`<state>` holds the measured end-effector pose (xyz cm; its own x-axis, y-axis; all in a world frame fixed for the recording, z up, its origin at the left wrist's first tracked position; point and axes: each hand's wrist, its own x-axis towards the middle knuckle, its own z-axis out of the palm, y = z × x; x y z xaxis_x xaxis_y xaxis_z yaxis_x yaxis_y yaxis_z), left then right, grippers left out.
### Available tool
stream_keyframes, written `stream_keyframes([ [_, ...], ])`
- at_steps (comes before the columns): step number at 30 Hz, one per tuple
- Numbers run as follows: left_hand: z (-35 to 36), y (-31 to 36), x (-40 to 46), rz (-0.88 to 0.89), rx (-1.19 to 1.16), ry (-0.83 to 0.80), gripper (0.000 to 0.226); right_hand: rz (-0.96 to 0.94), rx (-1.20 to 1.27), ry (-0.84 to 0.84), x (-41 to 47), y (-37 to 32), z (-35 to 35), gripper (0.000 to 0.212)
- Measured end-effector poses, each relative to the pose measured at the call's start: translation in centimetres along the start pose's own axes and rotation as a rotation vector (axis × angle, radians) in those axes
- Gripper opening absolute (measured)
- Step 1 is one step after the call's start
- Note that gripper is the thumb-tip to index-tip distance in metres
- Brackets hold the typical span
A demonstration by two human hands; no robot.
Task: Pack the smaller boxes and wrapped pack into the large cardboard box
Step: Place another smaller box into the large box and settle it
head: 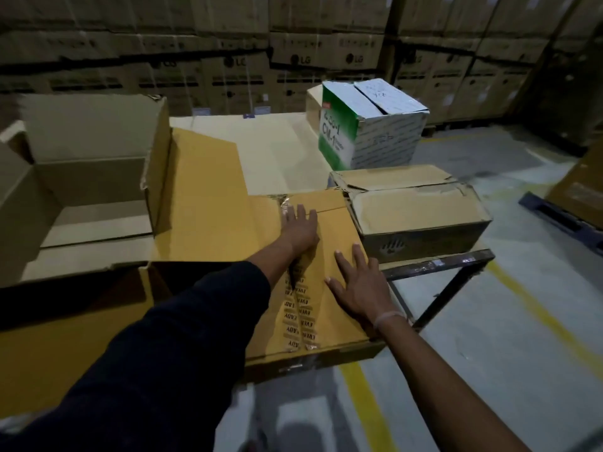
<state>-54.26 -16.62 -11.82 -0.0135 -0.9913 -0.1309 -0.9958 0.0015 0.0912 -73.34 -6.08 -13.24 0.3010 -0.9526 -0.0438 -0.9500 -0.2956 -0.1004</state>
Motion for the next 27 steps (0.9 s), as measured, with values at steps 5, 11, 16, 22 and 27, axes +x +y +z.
stream_keyframes([
  [5, 2.5, 1.5, -9.3, 0.068, -0.071, 0.074, 0.065, -0.035, 0.008, -0.051, 0.1, 0.5, -0.5, 0.076],
  [11, 4.8, 1.0, -19.3, -0.009, -0.175, 0.205, 0.06, -0.038, 0.027, -0.09, 0.6, 0.7, -0.8, 0.075],
  [16, 6.7, -2.0, -24.7, -0.237, -0.274, 0.288, 0.067, -0.048, 0.035, -0.089, 0.8, 0.9, -0.7, 0.074],
  [22, 6.4, -5.4, -26.3, -0.607, -0.432, 0.304, 0.082, -0.045, 0.082, -0.1, 1.0, 1.0, -0.4, 0.076],
  [27, 4.7, -7.1, -24.3, -0.662, -0.701, 0.301, 0.079, 0.072, 0.359, -0.053, 0.4, 1.0, -0.6, 0.086],
])
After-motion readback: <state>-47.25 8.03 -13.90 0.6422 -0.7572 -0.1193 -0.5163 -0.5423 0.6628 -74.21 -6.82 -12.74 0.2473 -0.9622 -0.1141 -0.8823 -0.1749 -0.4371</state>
